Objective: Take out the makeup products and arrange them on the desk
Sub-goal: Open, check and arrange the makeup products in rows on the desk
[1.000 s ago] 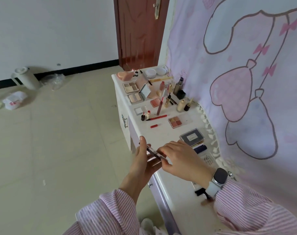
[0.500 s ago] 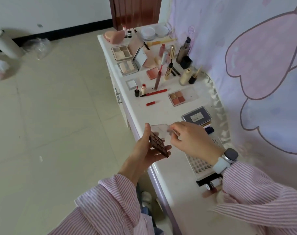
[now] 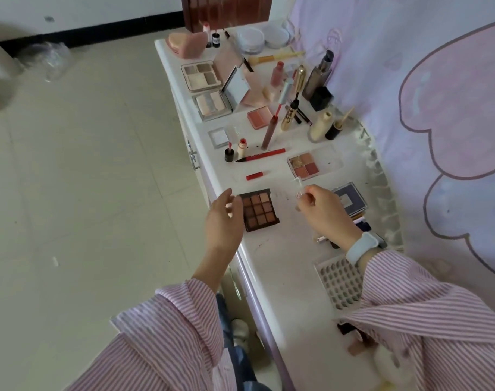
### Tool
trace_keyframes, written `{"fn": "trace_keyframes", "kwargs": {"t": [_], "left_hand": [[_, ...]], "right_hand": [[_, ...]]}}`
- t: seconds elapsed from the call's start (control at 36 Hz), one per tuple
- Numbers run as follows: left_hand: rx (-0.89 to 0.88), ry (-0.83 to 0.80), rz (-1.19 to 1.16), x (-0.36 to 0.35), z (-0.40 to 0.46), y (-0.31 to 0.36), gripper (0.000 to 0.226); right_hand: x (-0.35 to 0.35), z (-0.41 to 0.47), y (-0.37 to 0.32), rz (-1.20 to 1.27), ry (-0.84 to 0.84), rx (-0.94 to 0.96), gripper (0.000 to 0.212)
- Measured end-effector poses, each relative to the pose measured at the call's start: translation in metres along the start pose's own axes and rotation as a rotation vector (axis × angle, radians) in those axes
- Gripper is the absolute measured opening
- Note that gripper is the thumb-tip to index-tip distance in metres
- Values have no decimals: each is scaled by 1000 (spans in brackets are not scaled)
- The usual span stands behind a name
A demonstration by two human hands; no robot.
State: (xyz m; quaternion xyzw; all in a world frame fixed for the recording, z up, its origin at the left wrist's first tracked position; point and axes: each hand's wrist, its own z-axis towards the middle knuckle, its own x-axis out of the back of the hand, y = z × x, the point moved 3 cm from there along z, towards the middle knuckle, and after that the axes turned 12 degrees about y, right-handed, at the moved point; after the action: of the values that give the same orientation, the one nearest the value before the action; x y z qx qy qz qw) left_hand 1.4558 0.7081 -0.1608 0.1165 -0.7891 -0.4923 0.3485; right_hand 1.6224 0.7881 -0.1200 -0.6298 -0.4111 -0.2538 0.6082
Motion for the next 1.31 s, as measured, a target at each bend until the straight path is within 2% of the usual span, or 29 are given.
{"fn": "trace_keyframes", "kwargs": {"t": [0.08, 0.14, 0.19, 0.56, 0.64, 0.69, 0.81, 0.89, 1.0, 1.19, 1.25, 1.31], "left_hand": [[-298, -29, 313, -5, -5, 0, 63], [-375, -106, 509, -10, -6, -6, 80], [-396, -143, 599, -13, -4, -14, 89], [-422, -77, 566, -15, 12, -14, 86], [-443, -7, 554, -12, 0, -15, 83], [-559, 54, 580, -14, -15, -19, 79], [-766, 70, 549, -26, -51, -26, 68], [-865, -15, 567, -36, -69, -32, 58], [-878, -91, 647, -42, -75, -45, 48], [-873, -197, 753, -42, -74, -52, 49], [-862, -207, 748, -40, -73, -52, 49], [-846, -198, 698, -39, -72, -49, 46]], "right_hand": [[-1, 6, -2, 0, -6, 5, 26], [-1, 9, -3, -22, -14, 19, 28], [-3, 12, -3, -28, -26, 27, 30], [1, 24, 14, 66, 47, 56, 34], [16, 21, 33, -109, 184, 133, 34], [23, 22, 48, -336, 204, 123, 46], [22, 22, 74, -539, 2, -57, 89], [17, 23, 84, -512, -88, -109, 98], [16, 22, 83, -493, -91, -68, 92], [26, 16, 73, -410, 106, 14, 79], [35, 10, 67, -310, 201, 33, 80], [46, 2, 61, -102, 304, 50, 83]]}}
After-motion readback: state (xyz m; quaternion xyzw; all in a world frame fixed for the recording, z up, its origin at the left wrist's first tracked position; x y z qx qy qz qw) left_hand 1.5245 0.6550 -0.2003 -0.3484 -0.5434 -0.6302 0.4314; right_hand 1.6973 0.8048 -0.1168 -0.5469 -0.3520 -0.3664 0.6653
